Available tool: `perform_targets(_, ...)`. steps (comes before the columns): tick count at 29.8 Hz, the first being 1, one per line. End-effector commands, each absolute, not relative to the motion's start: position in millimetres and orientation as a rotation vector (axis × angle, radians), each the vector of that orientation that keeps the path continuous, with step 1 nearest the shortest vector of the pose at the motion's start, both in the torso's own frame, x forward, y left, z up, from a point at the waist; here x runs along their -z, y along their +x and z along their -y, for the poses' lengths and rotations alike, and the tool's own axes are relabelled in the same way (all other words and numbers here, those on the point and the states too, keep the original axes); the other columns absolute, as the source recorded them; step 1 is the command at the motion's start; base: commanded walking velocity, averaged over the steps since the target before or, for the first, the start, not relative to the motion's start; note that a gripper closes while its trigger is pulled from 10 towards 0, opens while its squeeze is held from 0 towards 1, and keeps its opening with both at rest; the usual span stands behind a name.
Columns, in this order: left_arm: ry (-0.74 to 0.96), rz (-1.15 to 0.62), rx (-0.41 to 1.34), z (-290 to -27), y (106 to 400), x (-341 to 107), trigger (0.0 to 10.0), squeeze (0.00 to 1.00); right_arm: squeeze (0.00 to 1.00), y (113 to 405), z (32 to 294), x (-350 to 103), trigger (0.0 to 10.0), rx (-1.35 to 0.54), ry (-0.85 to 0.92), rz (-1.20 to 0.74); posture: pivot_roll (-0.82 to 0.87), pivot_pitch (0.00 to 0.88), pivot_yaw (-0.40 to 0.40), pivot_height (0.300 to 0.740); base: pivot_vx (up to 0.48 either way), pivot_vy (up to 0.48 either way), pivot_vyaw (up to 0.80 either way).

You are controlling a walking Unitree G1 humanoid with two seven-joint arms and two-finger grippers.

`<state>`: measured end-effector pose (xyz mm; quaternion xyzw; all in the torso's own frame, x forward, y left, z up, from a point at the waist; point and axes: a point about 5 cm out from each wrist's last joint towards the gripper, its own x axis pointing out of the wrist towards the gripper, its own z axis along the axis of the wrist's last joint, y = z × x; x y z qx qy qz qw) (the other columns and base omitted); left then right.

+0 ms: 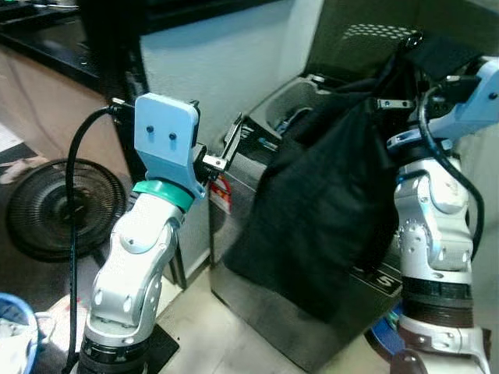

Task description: Clothes washing

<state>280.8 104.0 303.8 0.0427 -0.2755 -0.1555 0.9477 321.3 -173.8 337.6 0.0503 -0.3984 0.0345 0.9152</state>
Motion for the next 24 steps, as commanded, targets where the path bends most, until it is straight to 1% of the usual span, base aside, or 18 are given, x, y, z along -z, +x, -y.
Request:
perform_targets(1, 0.088, 0.547, 0.319, -102.6, 281.2, -301.4, 10.0, 0.0, 0.0, 319.4, 172.9, -343.3, 10.0, -0.08, 0.124, 0.847, 0.06, 0.049, -0.002, 0.74, 0.0, 0.0, -0.8)
perform_targets(24, 0.082, 0.543, 0.305, -103.7, 281.6, -301.3, 10.0, 0.0, 0.0, 323.1, 176.3, -339.5, 10.0, -0.061, 0.145, 0.82, 0.06, 0.052, -0.002, 0.74, 0.0, 0.0, -0.8)
